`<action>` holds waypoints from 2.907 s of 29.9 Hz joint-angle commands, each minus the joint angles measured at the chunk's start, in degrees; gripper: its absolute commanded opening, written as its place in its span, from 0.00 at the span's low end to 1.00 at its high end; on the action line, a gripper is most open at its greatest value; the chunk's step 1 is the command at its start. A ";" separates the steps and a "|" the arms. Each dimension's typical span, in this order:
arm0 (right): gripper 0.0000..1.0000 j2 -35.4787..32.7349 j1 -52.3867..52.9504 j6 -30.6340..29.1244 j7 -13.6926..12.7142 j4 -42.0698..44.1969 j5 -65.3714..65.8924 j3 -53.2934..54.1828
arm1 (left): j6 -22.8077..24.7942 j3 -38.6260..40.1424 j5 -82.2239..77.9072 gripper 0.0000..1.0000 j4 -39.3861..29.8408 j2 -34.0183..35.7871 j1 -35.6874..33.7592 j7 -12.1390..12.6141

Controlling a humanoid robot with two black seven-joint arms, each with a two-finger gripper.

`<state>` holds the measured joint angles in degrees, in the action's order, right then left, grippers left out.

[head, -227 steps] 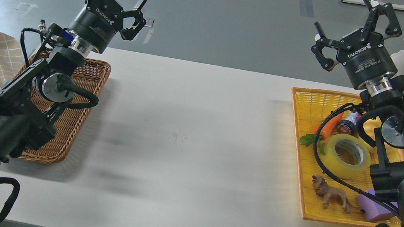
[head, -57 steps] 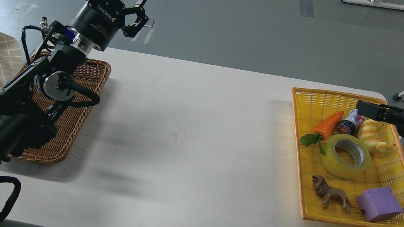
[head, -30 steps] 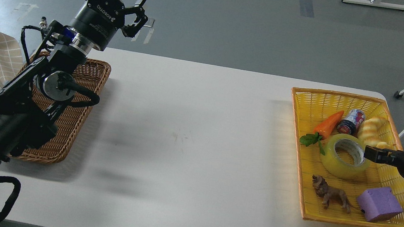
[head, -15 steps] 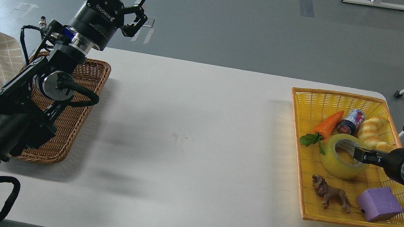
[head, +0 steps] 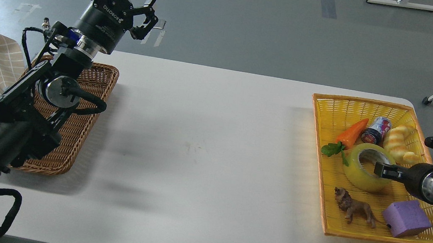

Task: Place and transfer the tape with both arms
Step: 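Reach the right gripper into the tape roll's hole and grasp it, then lift the tape roll out of the yellow basket toward the table center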

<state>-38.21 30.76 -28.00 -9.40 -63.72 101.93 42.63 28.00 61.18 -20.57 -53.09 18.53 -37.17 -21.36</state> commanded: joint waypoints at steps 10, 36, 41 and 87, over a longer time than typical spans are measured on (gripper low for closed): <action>0.00 -0.11 0.44 0.00 0.18 -0.53 -0.94 -0.01 | 0.00 0.00 0.00 0.98 0.00 -0.07 -0.01 0.00; 0.00 -6.19 11.86 0.00 0.88 -18.11 -1.12 4.39 | 0.00 0.08 0.26 0.98 0.00 -0.16 -0.09 0.00; 0.00 -1.09 15.90 0.00 0.88 -16.88 -0.94 3.08 | 0.00 0.08 0.26 0.98 -0.09 -0.34 -0.18 0.00; 0.00 35.84 23.21 0.00 0.88 10.19 -0.68 -18.28 | 0.00 0.08 0.26 0.98 -0.61 0.01 -0.18 0.00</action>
<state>-2.71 54.39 -28.00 -8.53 -53.63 101.15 25.19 28.00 61.17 -20.30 -53.67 18.53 -37.29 -21.35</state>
